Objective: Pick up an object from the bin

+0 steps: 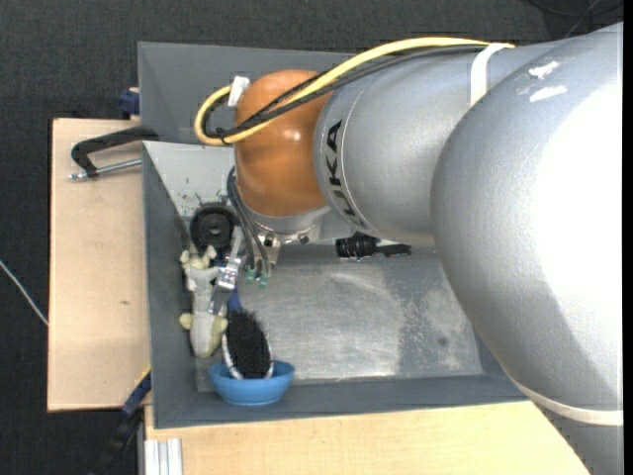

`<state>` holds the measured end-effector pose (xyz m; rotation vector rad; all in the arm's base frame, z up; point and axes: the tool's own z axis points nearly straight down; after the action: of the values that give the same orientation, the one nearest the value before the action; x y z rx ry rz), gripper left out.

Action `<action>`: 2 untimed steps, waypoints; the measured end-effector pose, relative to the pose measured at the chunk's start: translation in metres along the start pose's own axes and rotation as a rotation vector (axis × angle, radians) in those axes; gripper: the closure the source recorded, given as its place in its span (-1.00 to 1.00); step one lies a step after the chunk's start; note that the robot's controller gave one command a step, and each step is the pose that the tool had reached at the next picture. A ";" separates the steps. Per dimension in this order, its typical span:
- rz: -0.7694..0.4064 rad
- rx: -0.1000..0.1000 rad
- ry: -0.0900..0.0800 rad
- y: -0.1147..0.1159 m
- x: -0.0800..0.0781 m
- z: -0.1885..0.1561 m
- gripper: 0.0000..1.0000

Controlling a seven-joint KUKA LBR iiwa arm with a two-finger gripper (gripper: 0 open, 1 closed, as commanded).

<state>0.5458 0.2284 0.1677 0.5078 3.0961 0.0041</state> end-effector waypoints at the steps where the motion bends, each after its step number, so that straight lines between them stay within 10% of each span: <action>1: -0.057 -0.009 -0.010 0.005 -0.002 0.072 -1.00; 2: -0.491 -0.008 -0.003 0.001 -0.027 0.086 -1.00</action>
Offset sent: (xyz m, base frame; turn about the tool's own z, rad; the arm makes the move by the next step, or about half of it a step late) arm -0.0017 0.0026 -0.0909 -0.0563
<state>0.5724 0.2208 0.0821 -0.2600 3.1222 0.0131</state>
